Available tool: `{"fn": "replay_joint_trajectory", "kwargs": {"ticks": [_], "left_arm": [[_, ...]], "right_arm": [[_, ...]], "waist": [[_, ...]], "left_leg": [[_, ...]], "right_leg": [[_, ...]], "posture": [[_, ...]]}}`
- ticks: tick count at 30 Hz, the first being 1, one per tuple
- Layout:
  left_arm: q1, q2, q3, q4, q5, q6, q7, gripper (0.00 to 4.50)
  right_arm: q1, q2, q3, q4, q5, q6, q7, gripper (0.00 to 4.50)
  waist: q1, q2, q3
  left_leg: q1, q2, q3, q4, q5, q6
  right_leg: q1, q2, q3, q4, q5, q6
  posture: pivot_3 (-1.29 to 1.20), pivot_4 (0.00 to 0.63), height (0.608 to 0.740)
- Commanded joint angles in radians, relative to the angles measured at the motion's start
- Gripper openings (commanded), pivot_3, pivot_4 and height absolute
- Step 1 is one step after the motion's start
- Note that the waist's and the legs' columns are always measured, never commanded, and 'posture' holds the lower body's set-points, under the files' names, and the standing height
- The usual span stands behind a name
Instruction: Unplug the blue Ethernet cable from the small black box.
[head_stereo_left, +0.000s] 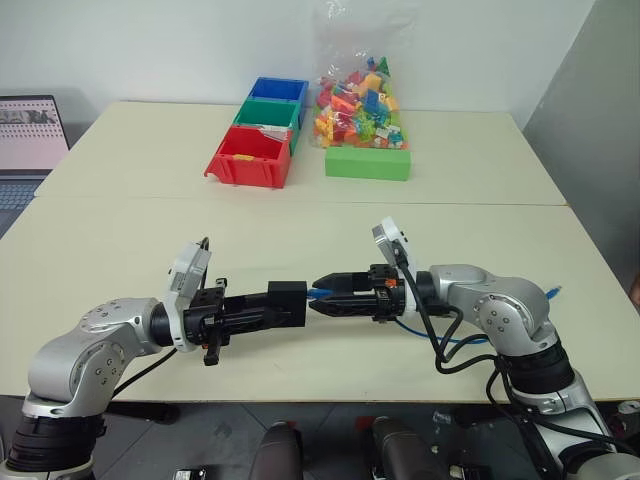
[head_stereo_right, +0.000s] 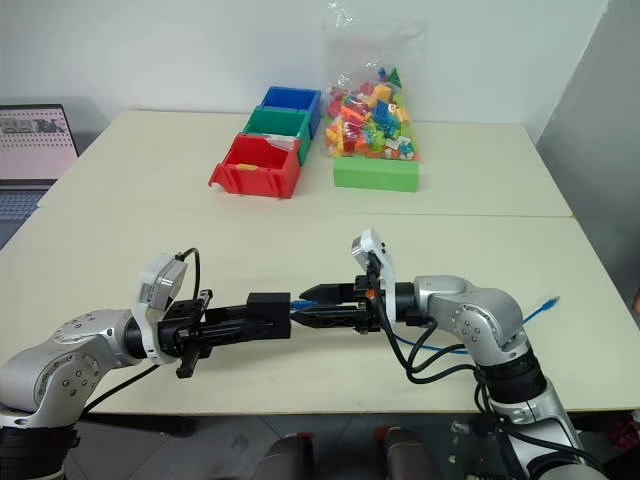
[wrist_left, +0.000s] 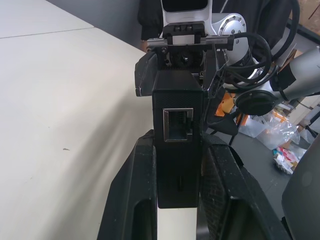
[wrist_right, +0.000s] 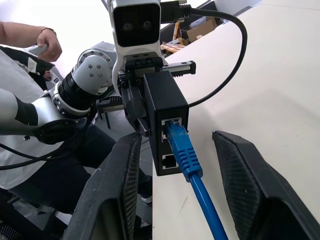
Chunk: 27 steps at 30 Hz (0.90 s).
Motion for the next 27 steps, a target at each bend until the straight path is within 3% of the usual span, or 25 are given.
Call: {"fn": "replay_joint_trajectory", "kwargs": {"ticks": [1, 8, 27], "left_arm": [[-0.005, 0.0, 0.004, -0.013, -0.005, -0.013, 0.0, 0.77], [-0.01, -0.003, 0.002, -0.016, -0.009, -0.008, 0.002, 0.77], [0.045, 0.011, 0.037, 0.008, 0.018, -0.04, 0.005, 0.77]], "right_arm": [[-0.022, 0.004, -0.009, -0.016, -0.002, -0.016, 0.007, 1.46], [-0.022, -0.002, 0.012, -0.024, -0.027, -0.027, 0.025, 0.07], [-0.015, -0.097, -0.074, 0.022, 0.047, 0.07, 0.076, 0.07]], "waist": [[0.0, 0.0, 0.0], [0.0, 0.0, 0.0], [0.0, 0.0, 0.0]], "left_leg": [[0.0, 0.0, 0.0, 0.0, 0.0, 0.0], [0.0, 0.0, 0.0, 0.0, 0.0, 0.0], [0.0, 0.0, 0.0, 0.0, 0.0, 0.0]], "right_leg": [[0.0, 0.0, 0.0, 0.0, 0.0, 0.0], [0.0, 0.0, 0.0, 0.0, 0.0, 0.0], [0.0, 0.0, 0.0, -0.001, 0.0, 0.0]], "posture": [[0.0, 0.15, 0.74], [0.0, 0.15, 0.74], [0.0, 0.15, 0.74]]}}
